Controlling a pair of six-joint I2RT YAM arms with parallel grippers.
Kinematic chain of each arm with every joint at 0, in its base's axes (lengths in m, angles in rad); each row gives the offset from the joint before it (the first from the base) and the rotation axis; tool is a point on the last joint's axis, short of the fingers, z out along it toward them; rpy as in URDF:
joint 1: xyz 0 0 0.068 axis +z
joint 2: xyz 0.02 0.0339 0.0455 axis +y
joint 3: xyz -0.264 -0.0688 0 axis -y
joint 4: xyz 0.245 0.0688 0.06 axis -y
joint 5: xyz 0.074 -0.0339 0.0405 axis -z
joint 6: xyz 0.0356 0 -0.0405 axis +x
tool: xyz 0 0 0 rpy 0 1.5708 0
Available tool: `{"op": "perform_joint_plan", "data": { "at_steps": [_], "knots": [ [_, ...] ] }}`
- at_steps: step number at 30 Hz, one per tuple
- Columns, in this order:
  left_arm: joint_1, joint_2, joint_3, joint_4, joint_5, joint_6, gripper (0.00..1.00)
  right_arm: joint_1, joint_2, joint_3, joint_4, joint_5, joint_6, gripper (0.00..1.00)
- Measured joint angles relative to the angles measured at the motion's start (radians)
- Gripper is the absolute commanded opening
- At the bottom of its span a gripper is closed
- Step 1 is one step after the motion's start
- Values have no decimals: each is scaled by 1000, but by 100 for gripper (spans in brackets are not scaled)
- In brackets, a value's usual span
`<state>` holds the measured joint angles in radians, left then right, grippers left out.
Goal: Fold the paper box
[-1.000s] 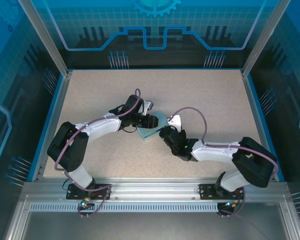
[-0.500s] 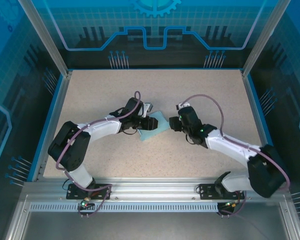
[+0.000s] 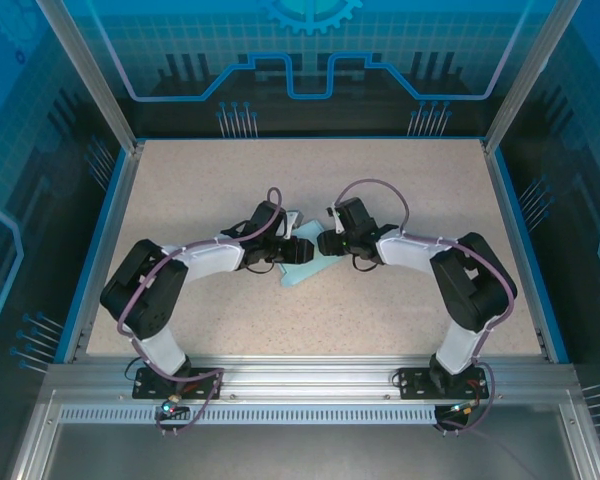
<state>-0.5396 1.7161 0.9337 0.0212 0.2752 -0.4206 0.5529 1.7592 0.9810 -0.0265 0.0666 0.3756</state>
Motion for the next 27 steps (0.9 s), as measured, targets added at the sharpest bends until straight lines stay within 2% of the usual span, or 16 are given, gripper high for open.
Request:
{"op": "perform_joint_plan", "data": {
  "at_steps": [3, 9, 12, 16, 19, 22, 27],
  "knots": [
    [0, 0, -1, 5, -2, 0, 48, -3, 3, 3, 2, 0, -12, 51],
    [1, -37, -1, -10, -34, 8, 60, -4, -33, 10, -62, 15, -61, 53],
    [16, -95, -1, -18, -61, 23, 62, -4, -96, 10, -119, 26, -79, 54],
    [86, -134, 23, -39, -78, 53, 65, -4, -220, -2, -178, 28, -77, 55],
    [152, -96, 80, -82, -80, 70, 66, -4, -314, -63, -196, 1, -45, 58],
    [198, -20, 154, -135, -71, 92, 66, -4, -375, -157, -209, -54, 14, 65],
    [208, 108, 260, -239, -24, 145, 64, -3, -386, -303, -140, -190, 144, 70]
  ]
}}
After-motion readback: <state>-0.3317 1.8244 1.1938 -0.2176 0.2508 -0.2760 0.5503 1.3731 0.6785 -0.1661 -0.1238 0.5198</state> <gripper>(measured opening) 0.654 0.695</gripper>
